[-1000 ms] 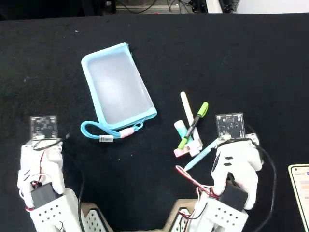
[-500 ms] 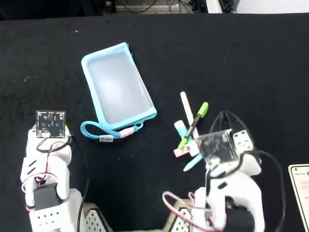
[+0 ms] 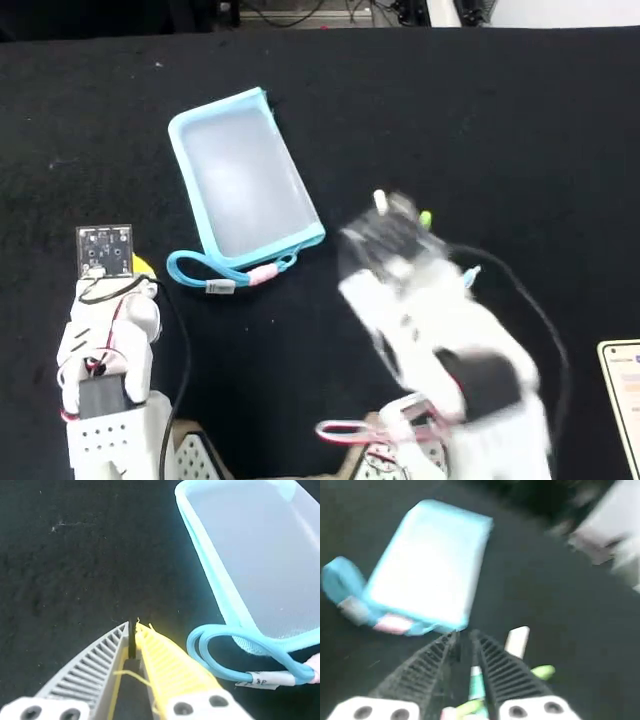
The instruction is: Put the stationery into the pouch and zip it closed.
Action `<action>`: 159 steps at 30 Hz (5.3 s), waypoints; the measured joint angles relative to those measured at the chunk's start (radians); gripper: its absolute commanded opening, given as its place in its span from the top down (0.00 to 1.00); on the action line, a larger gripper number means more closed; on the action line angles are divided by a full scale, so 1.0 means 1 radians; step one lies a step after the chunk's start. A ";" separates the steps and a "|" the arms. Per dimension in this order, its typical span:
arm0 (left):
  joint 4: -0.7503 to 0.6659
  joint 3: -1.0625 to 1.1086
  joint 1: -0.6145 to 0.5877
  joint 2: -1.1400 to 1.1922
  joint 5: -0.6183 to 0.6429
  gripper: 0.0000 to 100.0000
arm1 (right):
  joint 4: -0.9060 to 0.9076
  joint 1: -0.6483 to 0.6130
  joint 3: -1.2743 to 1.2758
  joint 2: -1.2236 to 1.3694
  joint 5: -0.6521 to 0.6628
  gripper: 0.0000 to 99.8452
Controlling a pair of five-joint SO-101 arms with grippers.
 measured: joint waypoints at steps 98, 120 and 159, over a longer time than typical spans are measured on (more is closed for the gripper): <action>-0.087 0.048 -0.123 0.006 0.060 0.97 | -0.408 -0.009 -0.028 1.142 -0.035 0.99; -0.087 0.048 -0.123 0.006 0.060 0.97 | -0.061 -0.011 -0.028 0.936 -0.101 0.82; -0.087 0.048 -0.123 0.006 0.060 0.97 | -0.252 -0.063 0.069 1.000 -0.064 0.99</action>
